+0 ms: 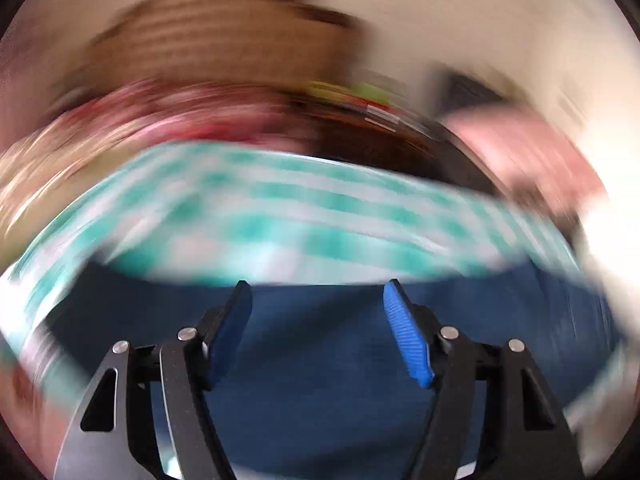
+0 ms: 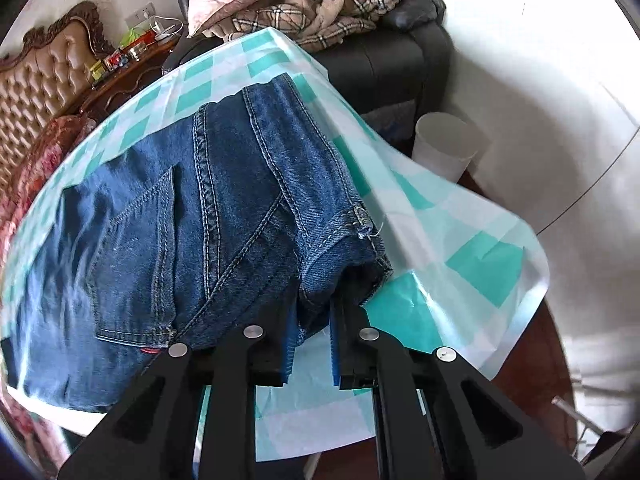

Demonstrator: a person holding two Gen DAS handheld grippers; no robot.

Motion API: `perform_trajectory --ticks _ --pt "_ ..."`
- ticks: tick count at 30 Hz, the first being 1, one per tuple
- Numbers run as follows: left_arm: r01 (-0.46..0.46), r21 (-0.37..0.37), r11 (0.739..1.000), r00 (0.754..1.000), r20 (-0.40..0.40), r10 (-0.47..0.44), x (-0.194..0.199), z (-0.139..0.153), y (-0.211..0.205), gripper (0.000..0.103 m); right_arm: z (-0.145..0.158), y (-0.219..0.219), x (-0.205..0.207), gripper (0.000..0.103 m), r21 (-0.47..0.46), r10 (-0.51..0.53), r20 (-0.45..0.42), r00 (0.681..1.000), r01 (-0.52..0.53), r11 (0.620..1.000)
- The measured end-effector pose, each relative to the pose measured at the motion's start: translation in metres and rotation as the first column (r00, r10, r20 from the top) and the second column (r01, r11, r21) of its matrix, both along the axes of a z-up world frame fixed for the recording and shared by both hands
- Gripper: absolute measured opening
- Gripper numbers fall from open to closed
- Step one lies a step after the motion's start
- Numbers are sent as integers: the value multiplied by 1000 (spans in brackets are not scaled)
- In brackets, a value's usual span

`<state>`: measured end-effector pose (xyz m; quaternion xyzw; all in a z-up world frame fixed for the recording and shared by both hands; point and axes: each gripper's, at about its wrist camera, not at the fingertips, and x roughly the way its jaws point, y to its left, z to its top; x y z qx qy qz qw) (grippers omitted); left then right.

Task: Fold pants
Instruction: 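Open both tools and release the folded jeans onto the cloth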

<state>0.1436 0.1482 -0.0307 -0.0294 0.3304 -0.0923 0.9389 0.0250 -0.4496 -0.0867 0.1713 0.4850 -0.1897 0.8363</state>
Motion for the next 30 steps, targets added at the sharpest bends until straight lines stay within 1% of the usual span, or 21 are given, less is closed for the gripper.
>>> perform_trajectory --ticks 3,4,5,7,8,11,12,14,15,16,17,19,20,21,22,23,24,25,26,28,30 --pt "262 66 963 964 -57 -259 47 -18 -82 65 -1 5 -2 8 -54 -3 2 1000 3 999" --pt "337 56 940 939 -88 -331 65 -26 -101 54 0 9 -3 14 -87 -2 -6 1000 2 996" --pt "381 67 922 921 -115 -372 78 -33 -116 44 0 10 -4 35 -121 -6 -22 1000 3 993" --pt "456 82 886 884 -152 -441 90 -49 -134 43 3 9 -11 52 -173 -16 -29 999 11 985" --pt "485 89 870 867 -177 -465 100 -58 -139 42 5 4 -17 52 -167 -23 -26 999 18 986" --pt "390 225 893 915 -199 -350 134 -81 -128 42 18 -13 -34 55 -167 -78 -10 997 75 983" --pt "307 226 925 946 -180 -270 145 -80 -108 41 26 -16 -38 55 -226 -105 -11 994 99 969" --pt "270 159 950 958 -144 -248 149 -66 -95 40 44 -10 -37 55 -299 -68 14 998 69 952" --pt "302 112 947 951 -111 -290 140 -56 -95 42 54 -3 -32 55 -306 -16 42 999 28 952" --pt "358 101 928 932 -98 -348 129 -53 -103 52 60 5 -25 55 -301 28 63 998 -7 954" --pt "436 110 893 899 -107 -425 119 -55 -118 58 69 20 -9 57 -290 113 90 990 -82 954" --pt "521 150 840 852 -146 -503 112 -69 -145 59 76 49 21 57 -287 249 123 961 -206 935" --pt "516 183 837 855 -173 -490 116 -80 -150 59 78 71 45 57 -293 322 129 938 -274 916" --pt "488 199 850 870 -184 -457 121 -87 -147 60 78 86 63 57 -290 374 132 918 -325 900" --pt "458 171 872 885 -182 -429 129 -88 -140 70 75 106 88 57 -267 454 152 878 -406 874" --pt "400 152 904 910 -182 -372 136 -88 -130 67 71 117 103 57 -264 489 157 858 -441 858" --pt "282 217 935 955 -159 -251 142 -84 -118 66 63 130 118 57 -273 518 137 844 -470 839" --pt "227 248 942 971 -132 -200 141 -78 -111 66 53 143 139 57 -279 557 108 823 -513 812" --pt "220 217 951 973 -119 -198 140 -71 -104 66 48 146 152 57 -266 586 108 803 -544 796" --pt "216 71 974 972 -106 -208 126 -55 -83 66 35 155 170 57 -269 617 88 782 -577 771" --pt "179 50 983 981 -91 -174 109 -47 -69 67 16 151 191 56 -324 581 19 814 -545 774"
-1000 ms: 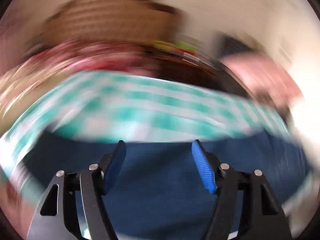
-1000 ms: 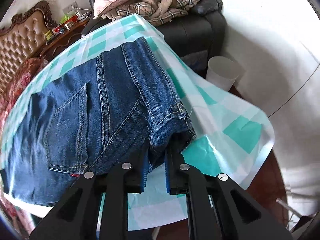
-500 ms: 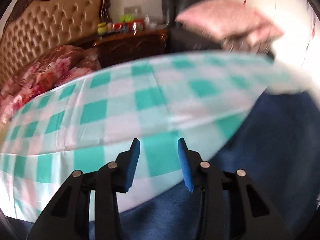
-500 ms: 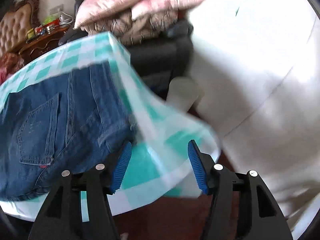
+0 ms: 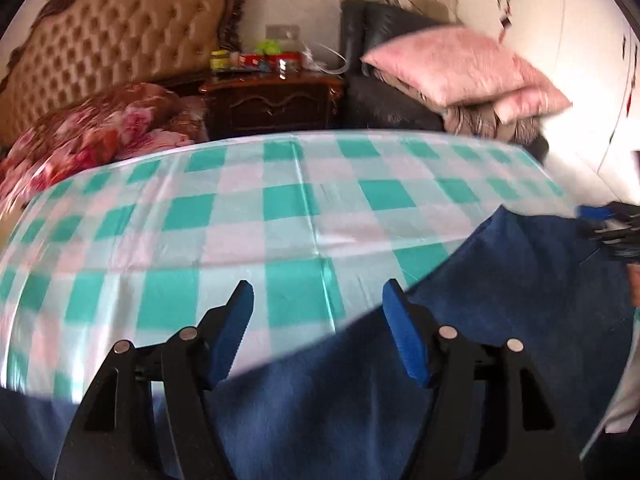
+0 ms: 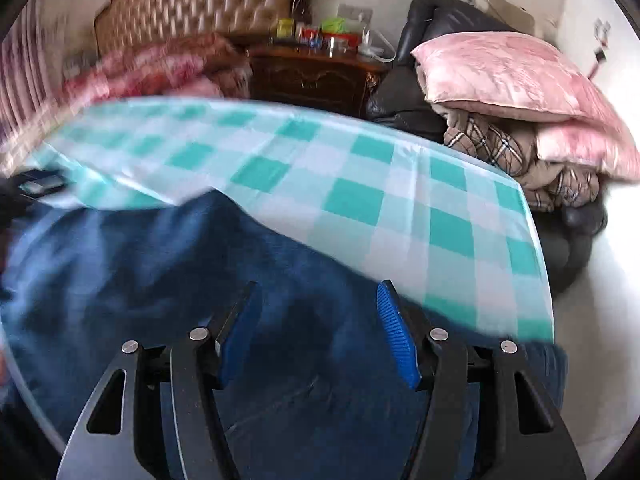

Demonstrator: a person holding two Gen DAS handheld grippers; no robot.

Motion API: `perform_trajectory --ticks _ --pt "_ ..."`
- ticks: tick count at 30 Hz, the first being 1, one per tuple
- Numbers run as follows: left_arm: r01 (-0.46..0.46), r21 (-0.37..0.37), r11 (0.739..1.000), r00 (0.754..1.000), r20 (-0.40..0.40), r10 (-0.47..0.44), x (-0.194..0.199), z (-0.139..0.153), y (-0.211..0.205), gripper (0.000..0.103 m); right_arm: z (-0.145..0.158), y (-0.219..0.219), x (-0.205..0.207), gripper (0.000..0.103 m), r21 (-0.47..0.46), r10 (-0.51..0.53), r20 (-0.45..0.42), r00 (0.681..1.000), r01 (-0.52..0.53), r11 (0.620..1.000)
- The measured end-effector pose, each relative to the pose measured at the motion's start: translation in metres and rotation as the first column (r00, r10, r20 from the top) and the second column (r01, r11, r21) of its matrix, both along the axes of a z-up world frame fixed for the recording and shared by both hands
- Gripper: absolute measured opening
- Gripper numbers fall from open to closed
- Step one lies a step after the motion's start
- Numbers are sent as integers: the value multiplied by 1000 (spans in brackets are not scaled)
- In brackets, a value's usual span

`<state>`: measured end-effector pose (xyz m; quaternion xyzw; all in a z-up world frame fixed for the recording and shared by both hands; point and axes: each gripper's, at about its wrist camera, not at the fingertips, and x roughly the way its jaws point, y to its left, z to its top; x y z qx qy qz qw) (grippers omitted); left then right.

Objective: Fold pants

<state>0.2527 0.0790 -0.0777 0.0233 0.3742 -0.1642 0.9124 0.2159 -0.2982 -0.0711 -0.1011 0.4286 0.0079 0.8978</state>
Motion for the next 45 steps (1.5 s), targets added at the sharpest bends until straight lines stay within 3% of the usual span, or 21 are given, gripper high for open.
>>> perform_trajectory --ticks 2,4,5,9,11,15,18,22,24,26,29,31,34,38,42,45 --pt "-50 3 999 999 -9 50 -19 2 12 67 -15 -14 12 56 -68 -105 -9 994 104 992" --pt "-100 4 995 995 -22 100 -45 -1 23 64 -23 -33 14 57 -20 -159 -6 987 159 987" --pt "-129 5 992 991 -24 129 -59 -2 27 61 -24 -39 13 57 9 -176 1 984 176 984" --pt "-197 -23 980 979 -60 195 -101 -9 37 46 -10 -44 2 62 -62 -289 100 952 296 953" --pt "-192 -3 981 980 -56 191 -118 -10 34 45 10 -53 -21 66 13 -346 140 928 348 937" --pt "-132 1 991 989 -62 132 -143 -14 16 45 29 -54 -85 73 139 -377 148 914 359 923" --pt "-125 54 991 986 -102 130 -148 -30 6 45 21 -48 -134 78 182 -375 112 920 352 918" --pt "-149 123 981 983 -90 160 -159 -35 1 43 -5 -36 -164 78 116 -338 60 939 330 937" --pt "-119 117 986 989 -78 128 -168 -30 -5 40 -20 -33 -175 78 69 -336 15 942 334 940" --pt "-96 121 988 993 -50 103 -178 -21 -16 40 -28 -30 -184 78 56 -322 29 946 321 946" --pt "-38 40 998 998 -47 40 -190 -7 -37 40 -34 -33 -190 80 85 -345 20 939 342 936" --pt "-12 -1 1000 998 -70 12 -193 -3 -55 40 -36 -34 -192 80 95 -355 23 934 352 931" --pt "36 16 999 994 -101 -34 -197 -11 -82 39 -36 -29 -195 81 77 -370 34 928 367 927" --pt "36 30 999 987 -157 -31 -200 -29 -92 39 -29 -20 -197 81 50 -385 26 923 383 922" --pt "33 23 999 990 -137 -30 -203 -35 -89 39 -7 1 -203 81 114 -327 80 942 317 941" --pt "32 20 999 991 -129 -29 -204 -37 -88 39 0 17 -195 81 107 -328 77 942 319 942"
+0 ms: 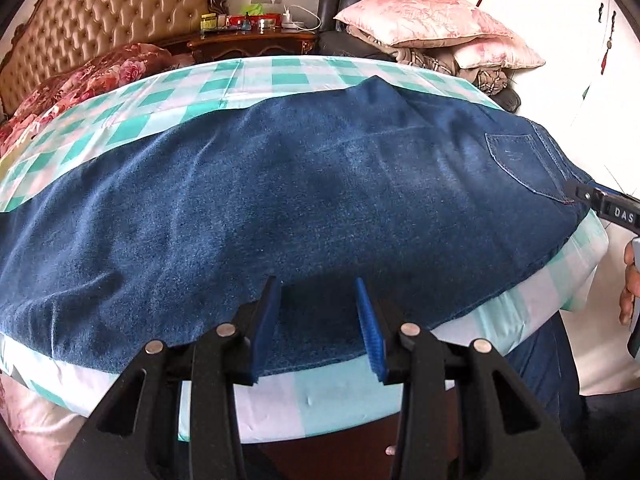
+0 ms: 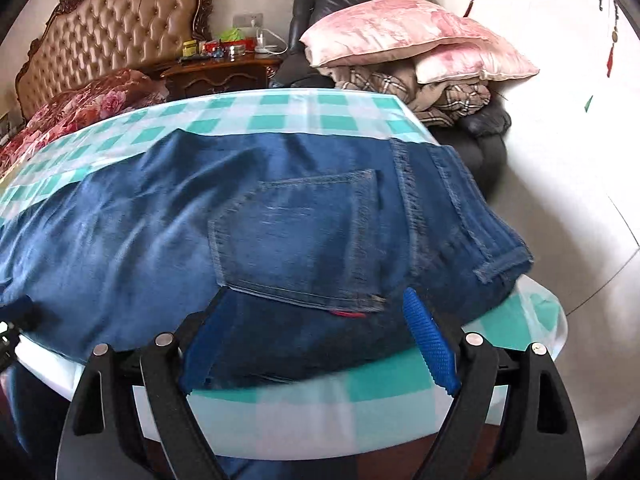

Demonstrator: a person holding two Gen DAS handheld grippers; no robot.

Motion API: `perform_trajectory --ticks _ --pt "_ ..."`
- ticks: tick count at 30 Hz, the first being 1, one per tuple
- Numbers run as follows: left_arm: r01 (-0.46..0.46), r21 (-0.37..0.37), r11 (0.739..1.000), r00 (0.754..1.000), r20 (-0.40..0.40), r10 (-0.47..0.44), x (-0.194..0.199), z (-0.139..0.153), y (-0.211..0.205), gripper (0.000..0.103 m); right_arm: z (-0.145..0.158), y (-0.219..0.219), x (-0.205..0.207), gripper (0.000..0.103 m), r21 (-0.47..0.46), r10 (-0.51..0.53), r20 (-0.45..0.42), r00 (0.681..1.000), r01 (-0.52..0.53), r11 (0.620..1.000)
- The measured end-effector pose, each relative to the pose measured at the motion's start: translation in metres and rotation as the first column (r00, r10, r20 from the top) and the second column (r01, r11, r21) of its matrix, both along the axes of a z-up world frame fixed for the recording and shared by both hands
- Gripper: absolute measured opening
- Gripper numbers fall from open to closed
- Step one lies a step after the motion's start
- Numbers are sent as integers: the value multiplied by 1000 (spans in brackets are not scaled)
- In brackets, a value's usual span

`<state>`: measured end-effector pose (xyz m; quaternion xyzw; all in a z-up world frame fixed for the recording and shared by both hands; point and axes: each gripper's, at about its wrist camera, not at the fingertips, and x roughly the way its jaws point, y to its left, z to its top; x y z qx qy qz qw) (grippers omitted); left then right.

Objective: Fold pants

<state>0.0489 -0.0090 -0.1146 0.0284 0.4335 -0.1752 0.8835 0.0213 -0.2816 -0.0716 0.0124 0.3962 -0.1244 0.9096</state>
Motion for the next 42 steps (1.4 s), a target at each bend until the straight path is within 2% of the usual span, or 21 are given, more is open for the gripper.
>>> perform_trajectory --ticks 4,11,20,26,28,29,32,35,37,41,42 --pt "-1 13 1000 1000 4 1 -2 0 -1 39 -6 19 9 81 -25 -5 -37 999 4 1000" --pt "-65 16 998 998 -5 65 0 1 16 39 -28 23 14 80 23 -10 -146 989 14 1000" --pt "-168 22 986 986 -4 168 2 0 59 40 -34 24 12 80 9 -4 -155 988 5 1000" --pt "-260 18 966 966 1 260 5 -1 105 43 -36 22 11 81 18 6 -147 989 -3 1000" --pt "-314 21 949 949 9 314 8 -1 129 54 -36 21 12 82 24 8 -149 989 -5 1000" --pt "-344 19 939 939 15 344 10 0 141 56 -36 21 13 82 26 9 -153 988 -5 1000" --pt "-441 38 897 897 38 439 21 0 186 56 -35 20 16 82 35 5 -167 986 1 999" --pt "-456 36 889 888 72 453 35 4 216 56 -35 20 18 86 26 -9 -181 984 14 1000" --pt "-470 43 881 882 66 467 47 1 234 55 -35 18 20 87 35 -19 -189 982 26 999" --pt "-592 59 804 805 98 585 59 0 302 54 -34 20 24 87 12 -16 -209 978 19 1000" --pt "-648 72 758 761 99 641 61 -3 331 54 -32 22 26 87 -9 -22 -216 976 20 1000"
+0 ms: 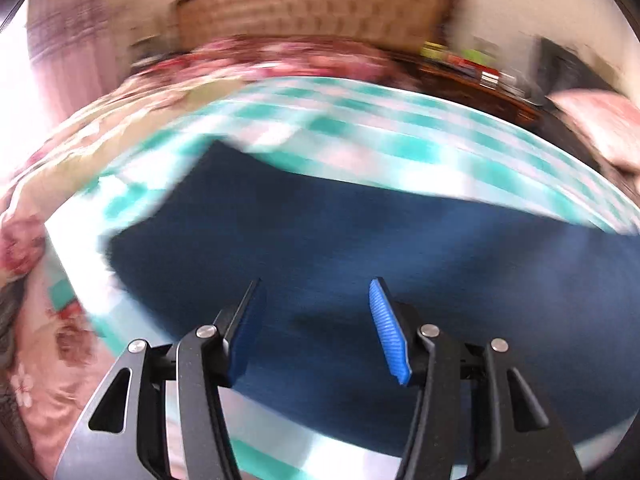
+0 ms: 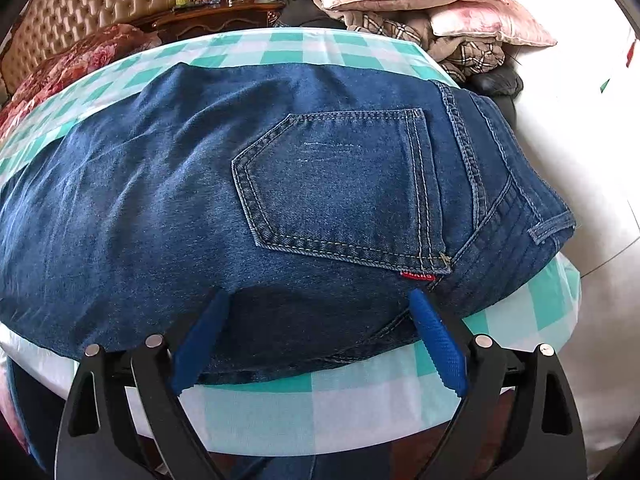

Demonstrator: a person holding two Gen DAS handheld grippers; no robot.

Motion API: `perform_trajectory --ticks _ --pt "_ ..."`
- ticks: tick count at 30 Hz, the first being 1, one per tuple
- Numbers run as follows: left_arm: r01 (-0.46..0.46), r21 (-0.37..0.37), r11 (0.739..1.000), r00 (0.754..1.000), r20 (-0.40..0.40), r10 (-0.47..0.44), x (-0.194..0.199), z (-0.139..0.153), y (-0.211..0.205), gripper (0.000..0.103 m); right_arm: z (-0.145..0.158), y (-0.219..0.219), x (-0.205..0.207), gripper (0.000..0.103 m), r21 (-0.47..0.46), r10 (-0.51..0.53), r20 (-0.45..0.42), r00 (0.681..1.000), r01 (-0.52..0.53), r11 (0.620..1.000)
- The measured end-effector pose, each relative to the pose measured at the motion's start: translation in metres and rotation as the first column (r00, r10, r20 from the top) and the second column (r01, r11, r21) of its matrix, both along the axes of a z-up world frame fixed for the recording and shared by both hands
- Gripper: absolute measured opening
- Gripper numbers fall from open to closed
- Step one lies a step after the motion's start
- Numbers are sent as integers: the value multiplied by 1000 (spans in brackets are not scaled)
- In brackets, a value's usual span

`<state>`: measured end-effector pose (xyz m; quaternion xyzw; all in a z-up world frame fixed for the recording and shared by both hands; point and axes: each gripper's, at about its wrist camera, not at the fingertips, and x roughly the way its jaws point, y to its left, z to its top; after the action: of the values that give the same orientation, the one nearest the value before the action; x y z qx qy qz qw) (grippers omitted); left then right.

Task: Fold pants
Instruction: 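Grasp the leg hem of the folded jeans with the left tool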

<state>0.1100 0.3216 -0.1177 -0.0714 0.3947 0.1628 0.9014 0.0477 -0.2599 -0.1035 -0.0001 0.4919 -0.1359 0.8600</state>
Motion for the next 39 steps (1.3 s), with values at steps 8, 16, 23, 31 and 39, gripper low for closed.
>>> perform_trajectory --ticks 8,16,23,31,39 --pt "-111 -38 993 988 104 114 -31 25 89 39 64 129 55 70 -15 327 124 937 -328 945" --pt "-184 -78 980 977 96 191 -60 14 116 45 56 376 135 52 69 758 159 632 -773 630" --pt "-170 -232 958 966 151 208 -107 31 141 37 5 451 193 36 -47 748 38 662 -747 663" --pt "-30 -333 942 989 125 76 -78 9 104 37 10 432 200 43 -38 652 99 752 -652 758" --pt "-48 -287 957 991 105 81 -61 -3 114 36 29 386 157 64 -24 588 134 798 -590 807"
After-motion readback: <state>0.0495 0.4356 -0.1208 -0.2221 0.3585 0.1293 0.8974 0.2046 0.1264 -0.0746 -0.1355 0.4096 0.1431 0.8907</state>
